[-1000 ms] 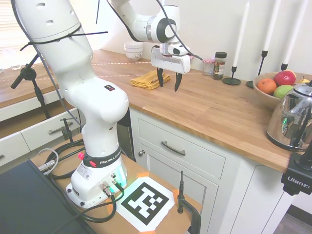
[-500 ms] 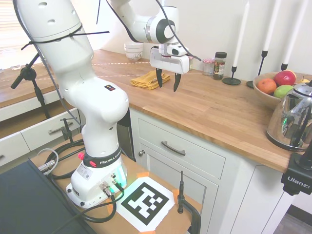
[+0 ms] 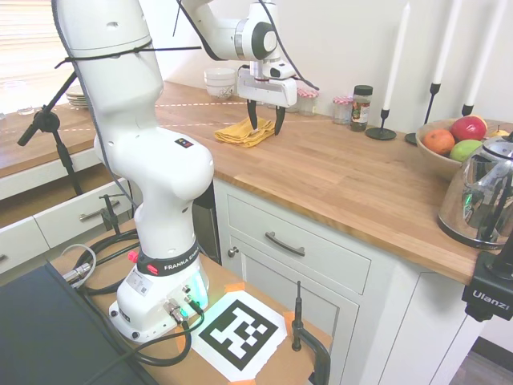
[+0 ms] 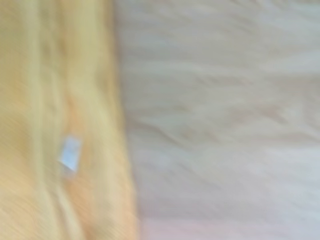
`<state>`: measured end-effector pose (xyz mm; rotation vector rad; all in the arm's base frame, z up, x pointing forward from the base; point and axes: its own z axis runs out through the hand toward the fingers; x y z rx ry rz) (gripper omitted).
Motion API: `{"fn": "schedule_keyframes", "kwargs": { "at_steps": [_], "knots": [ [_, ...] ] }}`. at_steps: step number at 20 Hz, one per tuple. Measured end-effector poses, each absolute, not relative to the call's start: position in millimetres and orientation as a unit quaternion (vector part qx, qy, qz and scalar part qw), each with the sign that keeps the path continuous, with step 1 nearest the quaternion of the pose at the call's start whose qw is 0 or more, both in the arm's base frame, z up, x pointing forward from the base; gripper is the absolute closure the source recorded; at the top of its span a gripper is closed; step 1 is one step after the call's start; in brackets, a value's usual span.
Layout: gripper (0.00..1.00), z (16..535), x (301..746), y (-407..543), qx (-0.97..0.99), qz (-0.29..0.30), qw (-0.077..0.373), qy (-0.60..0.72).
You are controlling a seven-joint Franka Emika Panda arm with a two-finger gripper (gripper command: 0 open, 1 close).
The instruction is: Wipe the counter
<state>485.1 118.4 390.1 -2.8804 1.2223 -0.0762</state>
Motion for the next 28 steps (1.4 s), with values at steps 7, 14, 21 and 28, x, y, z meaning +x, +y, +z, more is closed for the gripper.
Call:
{"fn": "schedule_keyframes", "kwargs": {
  "at_steps": [7, 14, 21, 28],
  "knots": [
    [0.0, 402.9, 525.2, 171.9, -0.926, -0.02, -0.001, 0.378],
    [0.0, 399.2, 546.0, 211.6, -0.93, -0.014, -0.013, 0.367],
    [0.0, 381.1, 561.3, 223.7, -0.931, -0.006, -0.018, 0.366],
    [0.0, 351.5, 570.4, 234.0, -0.932, 0.004, -0.034, 0.36]
  ]
}}
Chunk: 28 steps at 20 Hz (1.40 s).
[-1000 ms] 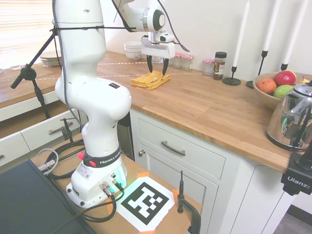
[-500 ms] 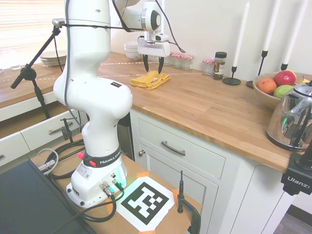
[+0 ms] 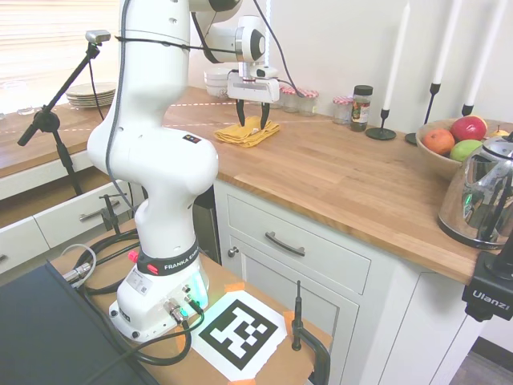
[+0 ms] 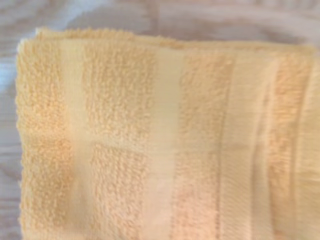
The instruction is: Wipe the counter
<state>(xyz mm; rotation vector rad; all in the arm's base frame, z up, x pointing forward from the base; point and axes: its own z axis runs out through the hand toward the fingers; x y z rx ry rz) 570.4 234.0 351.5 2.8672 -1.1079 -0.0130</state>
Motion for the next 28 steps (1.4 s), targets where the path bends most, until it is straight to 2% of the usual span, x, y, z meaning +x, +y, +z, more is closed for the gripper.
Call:
{"fn": "schedule_keyframes", "kwargs": {
  "at_steps": [7, 8, 17, 28],
  "knots": [
    [0.0, 336.0, 570.7, 237.2, 0.932, -0.01, 0.042, -0.36],
    [1.0, 335.3, 570.8, 237.2, 0.932, -0.01, 0.042, -0.36],
    [1.0, 331.9, 568.8, 240.4, 0.934, -0.003, 0.04, -0.354],
    [1.0, 329.3, 557.8, 236.0, 0.933, 0.014, 0.012, -0.359]
  ]
}}
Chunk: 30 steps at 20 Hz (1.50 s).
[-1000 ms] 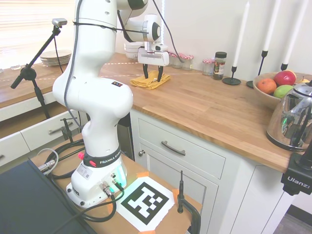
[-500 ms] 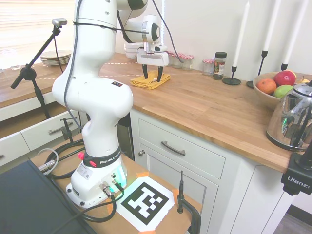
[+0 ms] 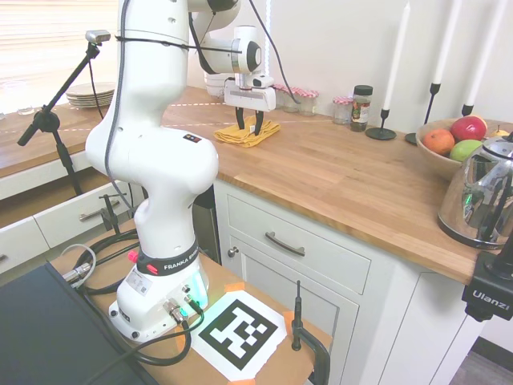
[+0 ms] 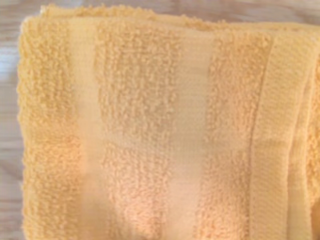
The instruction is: Wipe the counter
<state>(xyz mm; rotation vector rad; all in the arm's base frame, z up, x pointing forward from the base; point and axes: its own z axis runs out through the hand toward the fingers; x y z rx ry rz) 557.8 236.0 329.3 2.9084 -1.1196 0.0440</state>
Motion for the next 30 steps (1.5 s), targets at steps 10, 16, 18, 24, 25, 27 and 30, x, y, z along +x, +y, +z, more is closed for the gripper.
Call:
{"fn": "schedule_keyframes", "kwargs": {
  "at_steps": [10, 16, 18, 24, 25, 27, 30],
  "knots": [
    [1.0, 328.5, 549.7, 220.1, 0.931, 0.02, 0.007, -0.365],
    [1.0, 328.6, 549.3, 218.7, 0.931, 0.02, 0.007, -0.364],
    [1.0, 328.5, 548.9, 218.4, 0.931, 0.02, 0.007, -0.364],
    [1.0, 328.5, 547.1, 215.6, 0.932, 0.023, 0.003, -0.362],
    [1.0, 328.5, 547.1, 214.2, 0.932, 0.023, 0.003, -0.363],
    [1.0, 328.4, 547.5, 209.0, 0.932, 0.021, 0.002, -0.363],
    [1.0, 328.9, 548.1, 190.4, 0.931, 0.018, 0.004, -0.363]
  ]
}}
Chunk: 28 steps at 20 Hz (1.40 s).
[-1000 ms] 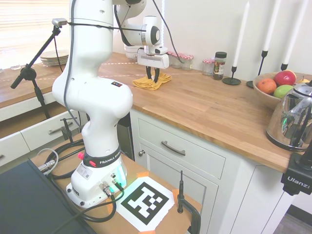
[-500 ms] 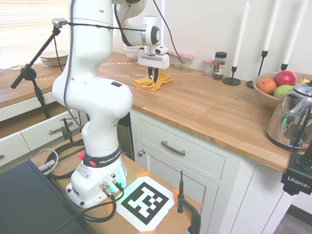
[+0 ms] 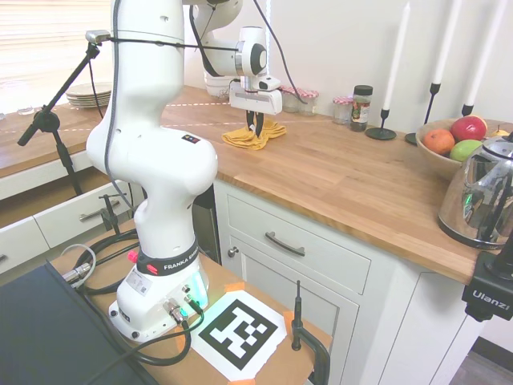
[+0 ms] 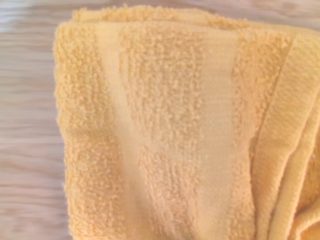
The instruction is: Wipe the counter
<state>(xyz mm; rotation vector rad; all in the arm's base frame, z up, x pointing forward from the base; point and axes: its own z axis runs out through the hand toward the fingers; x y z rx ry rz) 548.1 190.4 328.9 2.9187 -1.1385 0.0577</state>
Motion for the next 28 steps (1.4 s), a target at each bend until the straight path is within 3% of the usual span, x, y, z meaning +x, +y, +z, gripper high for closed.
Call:
{"fn": "schedule_keyframes", "kwargs": {
  "at_steps": [16, 28],
  "knots": [
    [1.0, 330.3, 555.2, -13.3, 0.927, 0.007, 0.018, -0.373],
    [1.0, 331.9, 536.7, -172.0, 0.922, 0.003, 0.026, -0.386]
  ]
}}
